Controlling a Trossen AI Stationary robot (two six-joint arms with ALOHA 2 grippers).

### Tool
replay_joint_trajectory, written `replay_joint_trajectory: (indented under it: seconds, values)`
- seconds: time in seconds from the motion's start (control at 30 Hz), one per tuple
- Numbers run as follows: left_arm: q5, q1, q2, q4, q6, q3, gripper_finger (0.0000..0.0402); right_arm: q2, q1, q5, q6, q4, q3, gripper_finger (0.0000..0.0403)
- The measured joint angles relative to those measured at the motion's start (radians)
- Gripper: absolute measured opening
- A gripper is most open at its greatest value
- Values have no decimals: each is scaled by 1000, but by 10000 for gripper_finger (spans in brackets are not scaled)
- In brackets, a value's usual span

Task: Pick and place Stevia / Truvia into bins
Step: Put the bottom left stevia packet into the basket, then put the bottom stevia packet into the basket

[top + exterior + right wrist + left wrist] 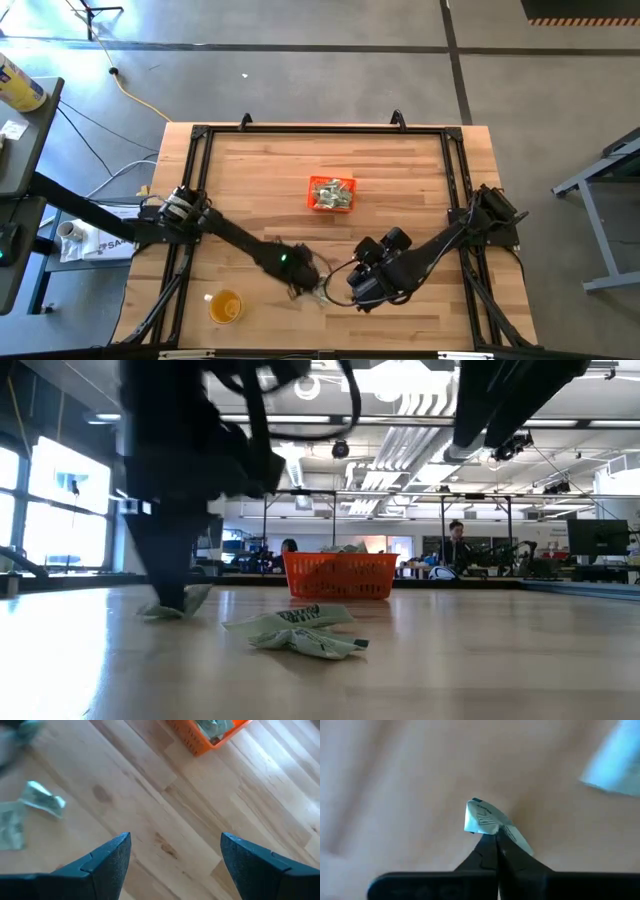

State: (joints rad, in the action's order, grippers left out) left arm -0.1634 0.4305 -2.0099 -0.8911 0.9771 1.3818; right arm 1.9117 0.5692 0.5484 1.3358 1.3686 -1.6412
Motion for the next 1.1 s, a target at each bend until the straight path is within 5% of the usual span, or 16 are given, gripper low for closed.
replay_joint_trajectory:
  seconds: [0.13, 0.27, 0.43, 0.6, 0.73, 0.93, 1.1]
  values:
    - [-57, -71, 55, -126, -75, -3, 46, -4, 28, 1, 38, 14, -2, 298]
    - [-125, -127, 143, -220, -183, 17, 23, -4, 48, -10, 72, 31, -1, 296]
    - [-214, -227, 244, -165, -383, 55, 25, -4, 70, 2, 51, 35, 1, 286]
    - [-190, -357, 257, -10, -615, 60, 31, -4, 87, 9, 49, 16, 1, 275]
    - [-63, -456, 245, 133, -795, 60, 26, -4, 102, -18, 71, 0, 1, 269]
    - [8, -545, 225, 254, -873, 64, 116, -4, 115, -50, 94, -15, 1, 266]
    - [62, -563, 223, 179, -828, 61, 209, -4, 112, -45, 82, -44, 1, 268]
